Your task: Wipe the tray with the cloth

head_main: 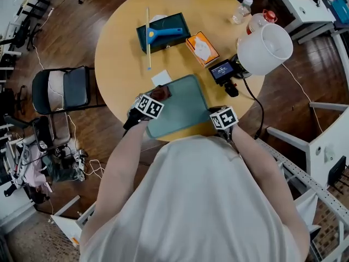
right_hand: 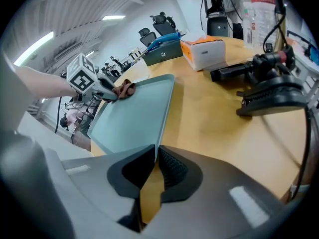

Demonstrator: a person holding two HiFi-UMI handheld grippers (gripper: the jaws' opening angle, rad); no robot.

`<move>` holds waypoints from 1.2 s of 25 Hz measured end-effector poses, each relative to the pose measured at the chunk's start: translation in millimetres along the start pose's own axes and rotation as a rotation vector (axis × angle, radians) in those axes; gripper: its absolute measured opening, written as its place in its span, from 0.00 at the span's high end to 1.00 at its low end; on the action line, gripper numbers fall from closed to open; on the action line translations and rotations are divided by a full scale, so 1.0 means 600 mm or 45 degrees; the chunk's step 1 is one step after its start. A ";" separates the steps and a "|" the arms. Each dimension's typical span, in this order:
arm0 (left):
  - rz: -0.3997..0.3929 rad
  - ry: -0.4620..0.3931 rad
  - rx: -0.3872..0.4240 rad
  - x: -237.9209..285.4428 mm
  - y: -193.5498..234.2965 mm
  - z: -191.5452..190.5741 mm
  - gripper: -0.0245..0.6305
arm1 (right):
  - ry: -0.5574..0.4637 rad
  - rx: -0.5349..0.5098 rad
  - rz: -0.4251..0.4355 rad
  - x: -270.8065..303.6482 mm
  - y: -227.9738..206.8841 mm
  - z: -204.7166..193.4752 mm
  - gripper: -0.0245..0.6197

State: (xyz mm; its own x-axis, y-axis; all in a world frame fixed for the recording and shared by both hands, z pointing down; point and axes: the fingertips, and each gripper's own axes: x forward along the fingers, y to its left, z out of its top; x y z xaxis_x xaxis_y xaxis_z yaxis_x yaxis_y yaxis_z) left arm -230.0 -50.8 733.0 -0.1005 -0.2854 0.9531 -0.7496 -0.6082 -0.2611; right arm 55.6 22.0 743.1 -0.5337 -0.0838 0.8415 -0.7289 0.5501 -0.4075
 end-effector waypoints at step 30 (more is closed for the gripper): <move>-0.079 -0.053 0.405 -0.031 -0.154 0.033 0.49 | -0.037 0.131 0.026 0.001 -0.002 0.003 0.93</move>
State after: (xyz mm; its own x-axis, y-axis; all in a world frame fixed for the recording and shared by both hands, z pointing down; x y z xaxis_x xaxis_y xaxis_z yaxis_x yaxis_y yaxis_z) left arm -146.2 -3.9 736.4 -0.0293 -0.2666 0.9634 -0.5109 -0.8244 -0.2437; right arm 55.1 19.9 743.6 -0.5599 -0.0981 0.8228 -0.7573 0.4636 -0.4600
